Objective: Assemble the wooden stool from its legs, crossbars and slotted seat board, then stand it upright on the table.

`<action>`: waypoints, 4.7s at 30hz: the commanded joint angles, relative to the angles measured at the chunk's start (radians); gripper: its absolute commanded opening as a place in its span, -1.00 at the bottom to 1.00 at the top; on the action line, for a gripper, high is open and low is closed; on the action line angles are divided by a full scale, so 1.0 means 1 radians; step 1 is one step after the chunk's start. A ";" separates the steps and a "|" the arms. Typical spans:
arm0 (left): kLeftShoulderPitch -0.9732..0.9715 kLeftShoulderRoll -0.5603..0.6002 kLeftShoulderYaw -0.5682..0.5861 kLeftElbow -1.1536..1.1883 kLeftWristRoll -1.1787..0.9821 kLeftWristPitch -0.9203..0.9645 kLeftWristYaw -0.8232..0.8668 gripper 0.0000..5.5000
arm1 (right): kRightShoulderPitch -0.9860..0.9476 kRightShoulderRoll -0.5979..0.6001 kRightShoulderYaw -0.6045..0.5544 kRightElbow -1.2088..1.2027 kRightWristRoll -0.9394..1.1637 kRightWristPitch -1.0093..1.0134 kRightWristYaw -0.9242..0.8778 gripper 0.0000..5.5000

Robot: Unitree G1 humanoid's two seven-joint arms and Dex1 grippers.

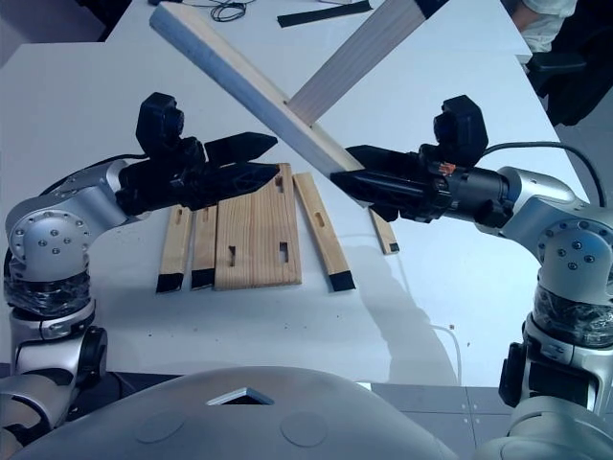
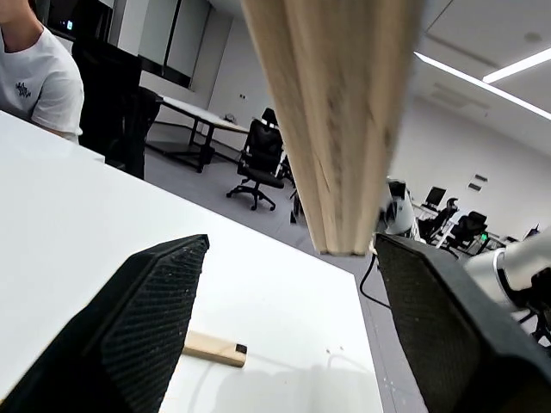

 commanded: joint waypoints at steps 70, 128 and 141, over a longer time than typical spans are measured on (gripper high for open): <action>-0.019 0.039 -0.060 -0.039 -0.073 0.005 -0.039 -0.25 | 0.013 -0.075 0.203 -0.017 -0.228 -0.160 0.160 -0.03; 0.308 0.484 0.002 0.040 0.532 -0.566 -0.577 -0.25 | 0.441 -0.110 0.105 -0.066 -0.572 -0.442 0.023 0.30; 0.412 0.553 0.052 -0.043 0.483 -0.543 -0.577 -0.25 | 0.491 -0.101 0.095 -0.089 -0.579 -0.461 -0.010 0.30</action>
